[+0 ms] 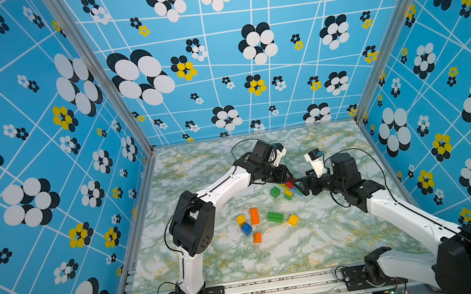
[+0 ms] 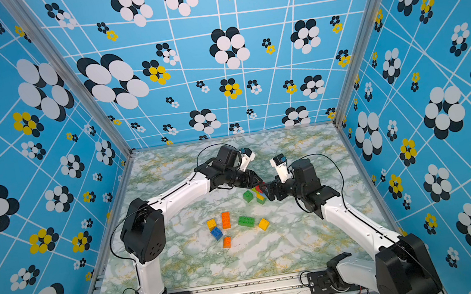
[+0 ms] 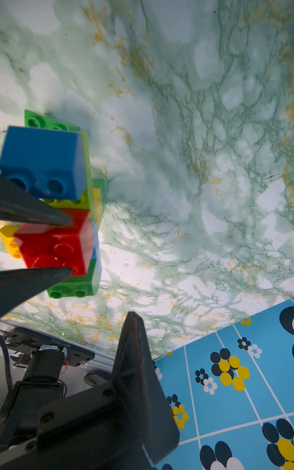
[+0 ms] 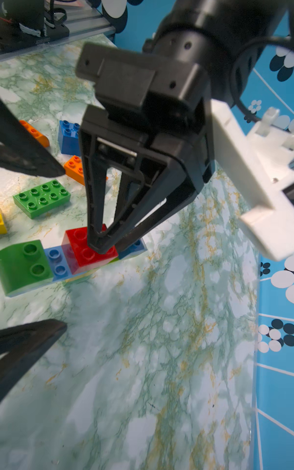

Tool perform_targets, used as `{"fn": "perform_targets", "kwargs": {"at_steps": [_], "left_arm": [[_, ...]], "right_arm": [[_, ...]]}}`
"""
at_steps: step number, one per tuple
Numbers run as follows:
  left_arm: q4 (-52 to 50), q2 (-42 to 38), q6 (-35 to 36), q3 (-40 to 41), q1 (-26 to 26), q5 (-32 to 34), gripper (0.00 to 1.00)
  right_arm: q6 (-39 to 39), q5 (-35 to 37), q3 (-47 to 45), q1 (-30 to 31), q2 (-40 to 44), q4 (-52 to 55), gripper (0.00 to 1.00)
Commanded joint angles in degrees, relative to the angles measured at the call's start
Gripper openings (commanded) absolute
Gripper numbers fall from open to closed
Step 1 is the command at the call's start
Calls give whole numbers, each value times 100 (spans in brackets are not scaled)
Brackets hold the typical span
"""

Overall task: Assemble a fork with lego
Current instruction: Adjust the lego brick at the center of the board.

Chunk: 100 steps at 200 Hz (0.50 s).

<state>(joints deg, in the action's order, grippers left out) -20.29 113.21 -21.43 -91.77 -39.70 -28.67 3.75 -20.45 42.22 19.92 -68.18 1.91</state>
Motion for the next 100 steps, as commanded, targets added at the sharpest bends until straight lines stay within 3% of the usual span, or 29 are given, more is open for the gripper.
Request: {"fn": "perform_targets", "kwargs": {"at_steps": [1, 43, 100], "left_arm": [[-141, 123, -24, -209, 70, 60, 32], [-35, -195, -145, -61, 168, 367, 33], [253, -1082, -244, 945, 370, 743, 34]], "right_arm": [[-422, -149, 256, 90, -188, 314, 87], [-888, -150, 643, 156, -622, 718, 79], [-1270, 296, 1048, 415, -987, 1032, 70]]}}
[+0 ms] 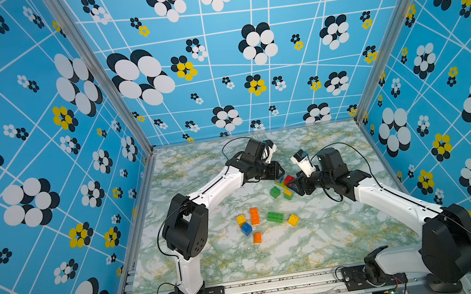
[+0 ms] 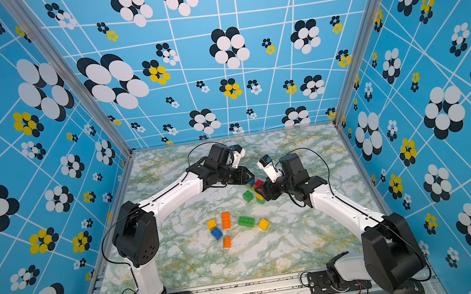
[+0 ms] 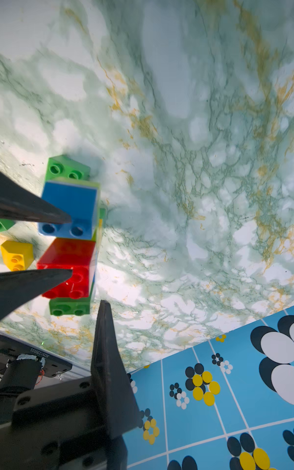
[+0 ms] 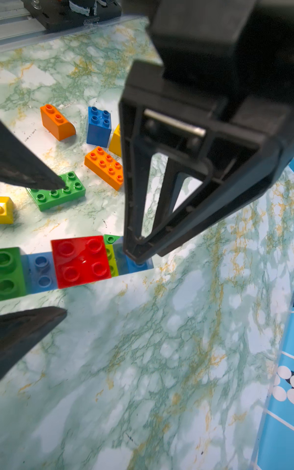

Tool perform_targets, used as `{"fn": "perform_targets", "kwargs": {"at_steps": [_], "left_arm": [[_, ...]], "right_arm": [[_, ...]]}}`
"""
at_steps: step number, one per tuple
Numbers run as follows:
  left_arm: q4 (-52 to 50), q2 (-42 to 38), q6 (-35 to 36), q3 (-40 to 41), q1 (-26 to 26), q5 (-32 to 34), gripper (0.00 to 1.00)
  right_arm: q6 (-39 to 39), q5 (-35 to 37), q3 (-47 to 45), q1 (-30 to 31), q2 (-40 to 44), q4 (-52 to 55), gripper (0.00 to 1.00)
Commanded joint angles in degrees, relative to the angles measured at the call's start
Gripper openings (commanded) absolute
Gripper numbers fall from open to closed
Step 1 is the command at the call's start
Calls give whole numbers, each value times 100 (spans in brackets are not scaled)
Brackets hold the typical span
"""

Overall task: Assemble a fork with lego
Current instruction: Adjust the lego brick at the center of the board.

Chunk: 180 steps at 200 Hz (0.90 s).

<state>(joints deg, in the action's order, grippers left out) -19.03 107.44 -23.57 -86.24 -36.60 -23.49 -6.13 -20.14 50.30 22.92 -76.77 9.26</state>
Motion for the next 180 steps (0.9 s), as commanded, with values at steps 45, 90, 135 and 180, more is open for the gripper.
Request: {"fn": "perform_targets", "kwargs": {"at_steps": [45, 90, 135, 180], "left_arm": [[224, -987, -29, 1211, 56, 303, 33], [224, -1094, -25, 1434, 49, 301, 33], [215, -1135, -31, 1496, 48, 310, 32], [193, -1120, -7, 1531, 48, 310, 31]], "right_arm": [[-476, 461, 430, 164, -325, 439, 64], [-605, 344, 677, 185, -587, 573, 52], [-668, 419, 735, 222, -697, 636, 49], [-694, 475, 690, 244, -725, 647, 36]]}}
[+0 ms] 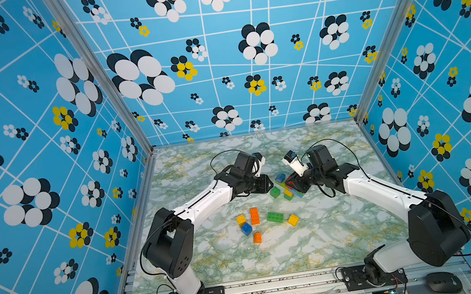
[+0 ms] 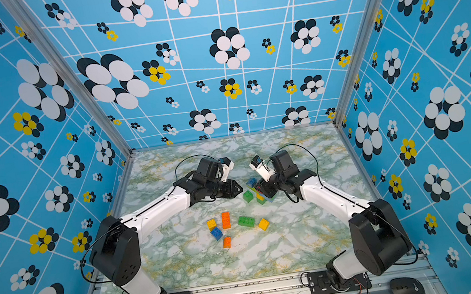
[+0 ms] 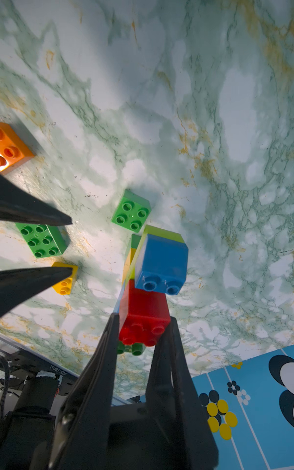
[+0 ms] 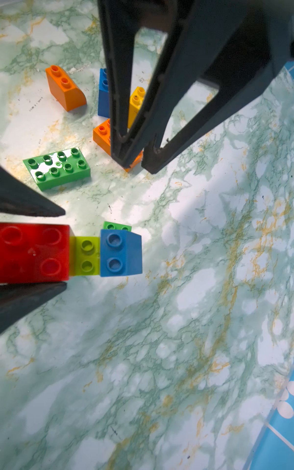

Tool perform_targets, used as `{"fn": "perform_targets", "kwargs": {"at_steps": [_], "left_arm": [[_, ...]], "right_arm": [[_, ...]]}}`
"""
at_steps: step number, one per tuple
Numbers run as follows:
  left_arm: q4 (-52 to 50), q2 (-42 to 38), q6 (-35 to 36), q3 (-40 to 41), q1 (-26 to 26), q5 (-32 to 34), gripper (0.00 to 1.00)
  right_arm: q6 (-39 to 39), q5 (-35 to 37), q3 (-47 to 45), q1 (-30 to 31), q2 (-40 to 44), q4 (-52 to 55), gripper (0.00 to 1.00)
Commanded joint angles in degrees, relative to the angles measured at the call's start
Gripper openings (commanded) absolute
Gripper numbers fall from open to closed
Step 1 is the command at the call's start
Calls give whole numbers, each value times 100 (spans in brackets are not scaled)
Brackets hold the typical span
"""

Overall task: Assemble a fork with lego
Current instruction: Adjust the lego brick at the center of the board.

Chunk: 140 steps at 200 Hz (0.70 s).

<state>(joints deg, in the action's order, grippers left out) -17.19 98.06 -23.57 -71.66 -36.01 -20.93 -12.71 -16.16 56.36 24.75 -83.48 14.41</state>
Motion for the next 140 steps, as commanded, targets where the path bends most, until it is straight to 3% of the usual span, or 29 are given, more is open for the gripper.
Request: {"fn": "perform_targets", "kwargs": {"at_steps": [1, 33, 66, 140], "left_arm": [[12, -182, -7, 73, -11, 49, 31], [23, -157, -16, 72, -11, 45, 31], [27, -171, -25, 70, -16, 36, 31], [91, -312, -20, 228, -22, 106, 32]], "right_arm": [[-33, 78, 81, 63, -58, 136, 36], [-106, 160, 83, 91, -75, 187, 32], [-253, 400, 34, 174, -42, 276, 21], [-338, 880, -64, 436, 79, 435, 13]]}}
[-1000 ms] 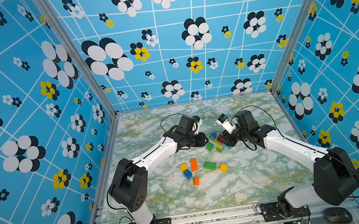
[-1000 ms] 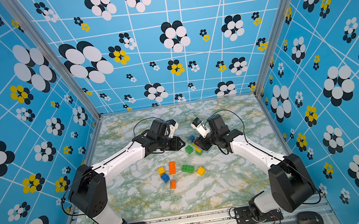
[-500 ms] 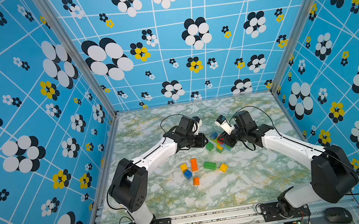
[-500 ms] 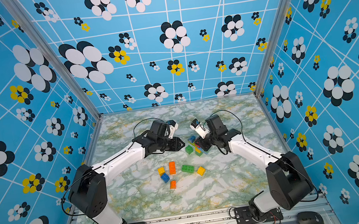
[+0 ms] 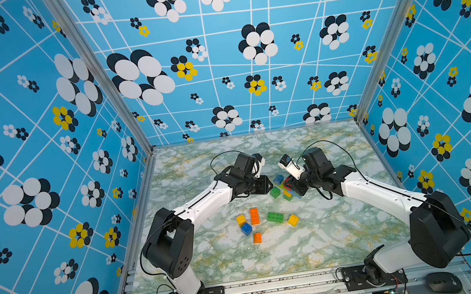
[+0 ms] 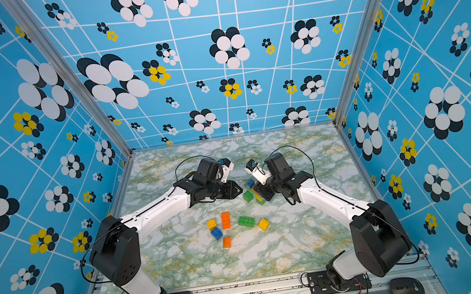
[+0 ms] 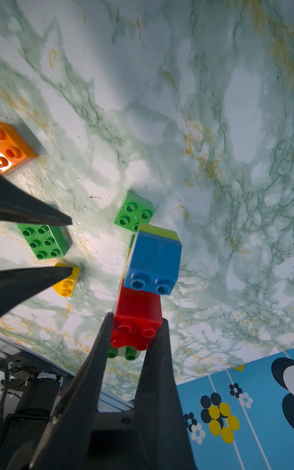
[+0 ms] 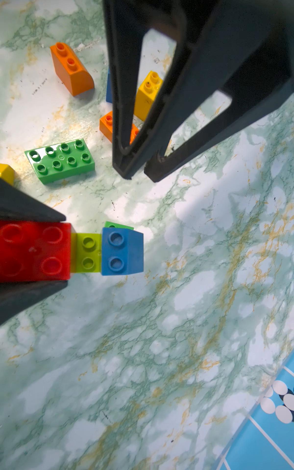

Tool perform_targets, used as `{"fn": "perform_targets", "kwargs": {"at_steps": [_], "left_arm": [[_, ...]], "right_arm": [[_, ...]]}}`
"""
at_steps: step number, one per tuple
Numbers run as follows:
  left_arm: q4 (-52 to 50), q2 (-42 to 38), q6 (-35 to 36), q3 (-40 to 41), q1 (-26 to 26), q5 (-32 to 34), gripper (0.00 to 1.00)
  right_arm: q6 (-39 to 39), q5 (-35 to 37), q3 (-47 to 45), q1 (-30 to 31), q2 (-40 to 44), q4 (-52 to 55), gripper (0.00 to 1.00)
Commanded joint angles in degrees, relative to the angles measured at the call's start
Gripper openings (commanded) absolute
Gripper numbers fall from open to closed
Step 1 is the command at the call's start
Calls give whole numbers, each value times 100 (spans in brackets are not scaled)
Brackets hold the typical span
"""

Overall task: Assemble a fork with lego
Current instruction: Adjust the lego brick at the center of the board.

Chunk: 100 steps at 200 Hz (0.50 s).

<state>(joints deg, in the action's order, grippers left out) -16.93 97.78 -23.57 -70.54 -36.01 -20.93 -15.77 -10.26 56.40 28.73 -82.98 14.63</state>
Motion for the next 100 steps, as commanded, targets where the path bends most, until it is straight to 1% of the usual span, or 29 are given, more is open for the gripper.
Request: {"fn": "perform_targets", "kwargs": {"at_steps": [1, 27, 40, 58, 76, 83, 86, 100], "left_arm": [[66, -289, -27, 127, -21, 111, 32], [146, -388, -58, 252, -55, 239, 34], [167, -432, -66, 296, -103, 354, 35], [223, -452, -98, 322, -159, 488, 38], [287, -431, -130, 307, -179, 559, 42], [332, -405, -147, 292, -180, 563, 42], [338, -394, -149, 283, -181, 564, 47], [316, -288, -147, 169, -187, 563, 52]], "right_arm": [[-32, 290, -68, 38, 29, 413, 13], [219, 271, -28, 32, 273, 221, 9], [369, 164, 147, -18, 330, 330, 5], [553, -309, 601, -214, 201, 862, 5], [806, -894, 850, -514, 108, 1104, 3], [927, -1162, 902, -658, 77, 1141, 3], [973, -1249, 927, -730, 72, 1162, 3], [1176, -1761, 1062, -1025, -33, 1308, 4]]}}
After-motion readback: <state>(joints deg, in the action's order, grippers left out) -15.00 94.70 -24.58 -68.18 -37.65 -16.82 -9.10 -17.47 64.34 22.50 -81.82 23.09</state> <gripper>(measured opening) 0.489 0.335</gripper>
